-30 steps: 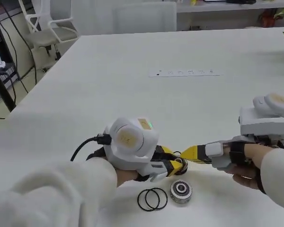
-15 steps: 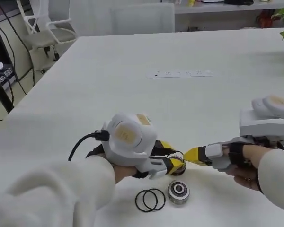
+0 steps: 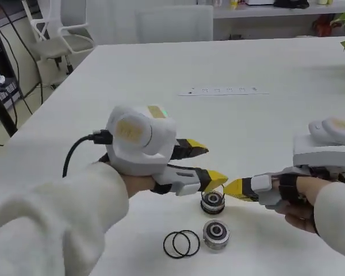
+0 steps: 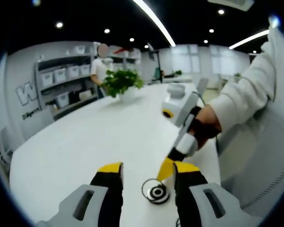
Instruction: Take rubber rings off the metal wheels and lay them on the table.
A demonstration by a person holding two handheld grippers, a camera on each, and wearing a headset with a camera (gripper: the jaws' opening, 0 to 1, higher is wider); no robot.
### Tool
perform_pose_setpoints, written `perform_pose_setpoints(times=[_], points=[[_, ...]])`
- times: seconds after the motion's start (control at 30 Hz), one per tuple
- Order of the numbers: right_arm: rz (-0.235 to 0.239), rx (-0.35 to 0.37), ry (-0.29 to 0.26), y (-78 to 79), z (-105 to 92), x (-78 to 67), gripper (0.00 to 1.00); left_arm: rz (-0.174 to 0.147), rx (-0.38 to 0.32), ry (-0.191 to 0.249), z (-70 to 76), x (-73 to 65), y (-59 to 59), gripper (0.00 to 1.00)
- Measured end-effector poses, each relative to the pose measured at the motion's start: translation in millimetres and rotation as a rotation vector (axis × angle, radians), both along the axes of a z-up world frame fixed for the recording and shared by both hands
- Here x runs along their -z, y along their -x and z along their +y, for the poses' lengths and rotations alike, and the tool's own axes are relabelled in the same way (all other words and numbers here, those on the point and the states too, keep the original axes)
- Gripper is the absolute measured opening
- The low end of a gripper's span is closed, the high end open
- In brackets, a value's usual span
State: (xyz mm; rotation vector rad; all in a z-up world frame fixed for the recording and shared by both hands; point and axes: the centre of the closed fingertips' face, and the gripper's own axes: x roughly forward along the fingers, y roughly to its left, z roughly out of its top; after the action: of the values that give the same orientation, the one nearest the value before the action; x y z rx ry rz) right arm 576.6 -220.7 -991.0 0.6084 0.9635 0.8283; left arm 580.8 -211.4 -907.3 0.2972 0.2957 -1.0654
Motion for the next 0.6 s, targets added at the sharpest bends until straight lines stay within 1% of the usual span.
perform_pose_setpoints(times=[0.03,0.1,0.2,0.27,0.33,0.43,0.57,0.6], points=[[0.0,0.0,0.0,-0.2,-0.1,0.1,0.0,-0.003,0.004,0.005,0.6,-6.0,1.9,0.46],[0.001,0.002,-0.003,-0.9,-0.2,-0.2,0.0,-0.025,0.021,0.004,1.1,-16.9,4.9,0.48],[0.002,0.003,-0.01,-1.5,0.0,-1.2,0.0,-0.036,0.045,0.015,2.4,-32.9,11.8,0.51],[0.002,0.003,-0.013,-1.8,-0.1,-2.6,0.0,-0.057,0.059,0.012,5.6,-43.3,16.8,0.53],[-0.004,0.009,-0.025,-3.3,0.1,-6.7,0.0,-0.065,0.07,0.008,9.6,-50.4,22.1,0.54],[-0.015,0.007,-0.033,-4.2,1.1,-11.7,0.0,-0.081,0.073,0.01,18.9,-61.4,29.3,0.56],[-0.037,0.0,-0.05,-5.0,4.8,-20.5,0.0,-0.1,0.052,-0.002,36.5,-71.9,36.6,0.6],[-0.041,-0.001,-0.055,-5.1,5.5,-22.3,0.0,-0.108,0.039,0.002,42.5,-75.1,38.4,0.62]])
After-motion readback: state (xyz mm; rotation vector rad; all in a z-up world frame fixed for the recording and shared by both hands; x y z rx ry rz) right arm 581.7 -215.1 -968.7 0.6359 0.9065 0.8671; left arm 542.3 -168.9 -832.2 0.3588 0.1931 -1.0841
